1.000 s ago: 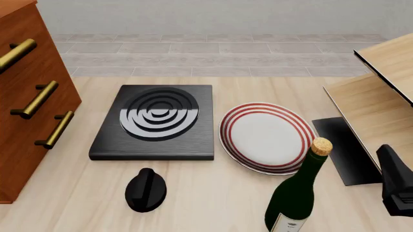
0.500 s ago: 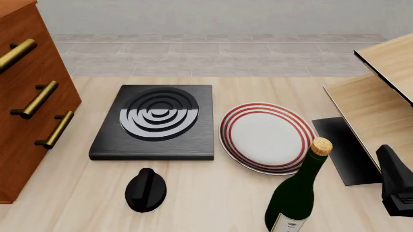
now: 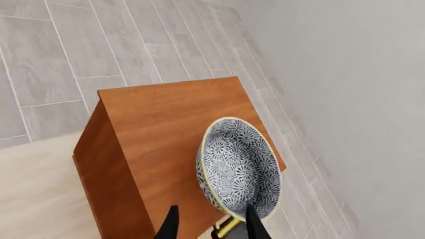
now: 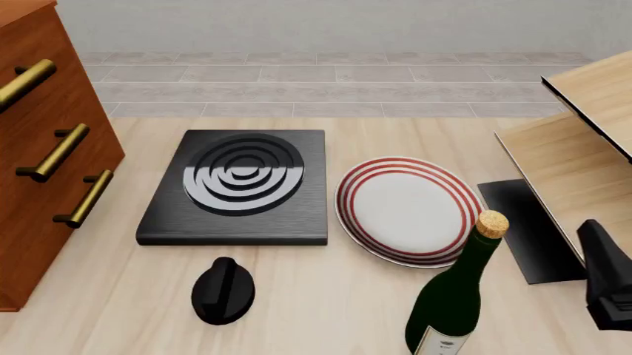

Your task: Put the bowl on the top of the cabinet.

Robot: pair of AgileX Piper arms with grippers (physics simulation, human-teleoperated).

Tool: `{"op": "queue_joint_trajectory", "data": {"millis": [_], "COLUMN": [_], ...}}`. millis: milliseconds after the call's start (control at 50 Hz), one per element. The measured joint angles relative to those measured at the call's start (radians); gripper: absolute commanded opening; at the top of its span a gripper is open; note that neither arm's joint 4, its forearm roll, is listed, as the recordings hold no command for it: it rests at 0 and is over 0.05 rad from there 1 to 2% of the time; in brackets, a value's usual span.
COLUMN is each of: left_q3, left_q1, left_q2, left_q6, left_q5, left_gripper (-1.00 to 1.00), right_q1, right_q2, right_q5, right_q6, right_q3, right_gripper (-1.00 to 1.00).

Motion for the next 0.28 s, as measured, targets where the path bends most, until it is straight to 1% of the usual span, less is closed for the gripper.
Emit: {"op": "queue_joint_trajectory", "data": {"millis": [160,280], "left_q3": [0.010,0.022], "left_q1": [-0.005,-0.036], "left_q2": [-0.082,-0.157], "left_q6": [-0.009,-0.001], "left_q5": [0.013,0.024], "left_gripper": [1.00,1.00], "right_q1": [0.000,0.000], "right_q2": [0.000,0.000], "right_q5": [0.005,0.005], "right_q6": [0.001,0.002], "right_q3": [-0.006,-0.007], "right_gripper": [1.00,1.00]}}
